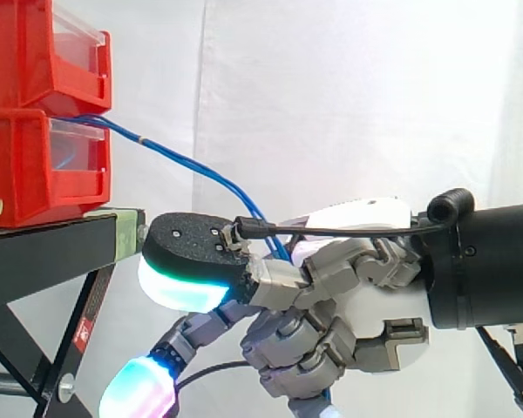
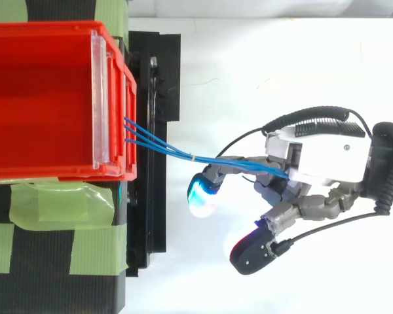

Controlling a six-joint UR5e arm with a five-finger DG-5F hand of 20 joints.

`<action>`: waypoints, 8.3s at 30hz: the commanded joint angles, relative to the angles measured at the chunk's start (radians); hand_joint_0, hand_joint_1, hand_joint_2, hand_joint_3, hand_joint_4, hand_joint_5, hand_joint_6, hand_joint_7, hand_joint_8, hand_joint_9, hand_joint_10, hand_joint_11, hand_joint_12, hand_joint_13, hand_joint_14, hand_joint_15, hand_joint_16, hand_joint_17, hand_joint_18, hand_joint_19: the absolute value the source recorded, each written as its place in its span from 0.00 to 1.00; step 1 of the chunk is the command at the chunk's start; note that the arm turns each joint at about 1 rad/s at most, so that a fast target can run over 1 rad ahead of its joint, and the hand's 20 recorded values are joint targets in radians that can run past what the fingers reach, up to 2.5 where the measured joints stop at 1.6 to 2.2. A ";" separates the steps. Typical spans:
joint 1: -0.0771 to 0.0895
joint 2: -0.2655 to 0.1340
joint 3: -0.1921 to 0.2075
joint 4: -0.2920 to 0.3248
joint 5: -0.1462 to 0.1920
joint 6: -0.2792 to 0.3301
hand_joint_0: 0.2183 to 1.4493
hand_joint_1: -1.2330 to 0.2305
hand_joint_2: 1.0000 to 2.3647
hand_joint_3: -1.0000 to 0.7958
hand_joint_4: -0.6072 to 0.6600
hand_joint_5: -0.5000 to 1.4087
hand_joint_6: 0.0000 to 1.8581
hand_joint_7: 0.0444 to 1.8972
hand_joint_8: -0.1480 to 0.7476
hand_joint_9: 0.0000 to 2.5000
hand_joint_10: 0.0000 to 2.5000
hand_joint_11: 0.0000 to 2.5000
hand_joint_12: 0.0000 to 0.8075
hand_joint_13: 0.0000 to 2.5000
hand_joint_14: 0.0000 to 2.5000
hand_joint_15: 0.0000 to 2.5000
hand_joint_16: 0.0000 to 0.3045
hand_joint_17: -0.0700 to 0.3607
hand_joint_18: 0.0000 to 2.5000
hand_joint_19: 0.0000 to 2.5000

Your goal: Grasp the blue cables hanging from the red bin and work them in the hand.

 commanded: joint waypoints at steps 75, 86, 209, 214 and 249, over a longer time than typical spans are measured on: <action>-0.001 0.000 0.000 0.000 0.000 0.000 0.44 0.42 0.00 0.03 0.51 0.36 0.00 0.66 0.76 0.71 1.00 1.00 0.88 0.81 1.00 0.79 0.78 0.58 1.00 0.26; -0.001 0.000 0.001 -0.003 0.000 0.001 0.44 0.41 0.00 0.01 0.52 0.36 0.00 0.66 0.76 0.71 1.00 1.00 0.88 0.81 1.00 0.79 0.78 0.58 1.00 0.26; 0.042 0.179 0.050 -0.089 0.406 0.092 0.55 0.44 0.01 0.19 0.63 0.44 0.05 0.70 0.76 0.71 1.00 1.00 0.88 0.81 1.00 0.79 0.78 0.58 1.00 0.26; 0.042 0.179 0.050 -0.086 0.410 0.092 0.58 0.44 0.01 0.25 0.64 0.44 0.00 0.70 0.76 0.71 1.00 1.00 0.88 0.81 1.00 0.79 0.78 0.58 1.00 0.26; 0.042 0.179 0.050 -0.081 0.410 0.081 0.57 0.44 0.02 0.43 0.68 0.48 0.00 0.73 0.76 0.71 1.00 1.00 0.88 0.81 1.00 0.79 0.78 0.58 1.00 0.26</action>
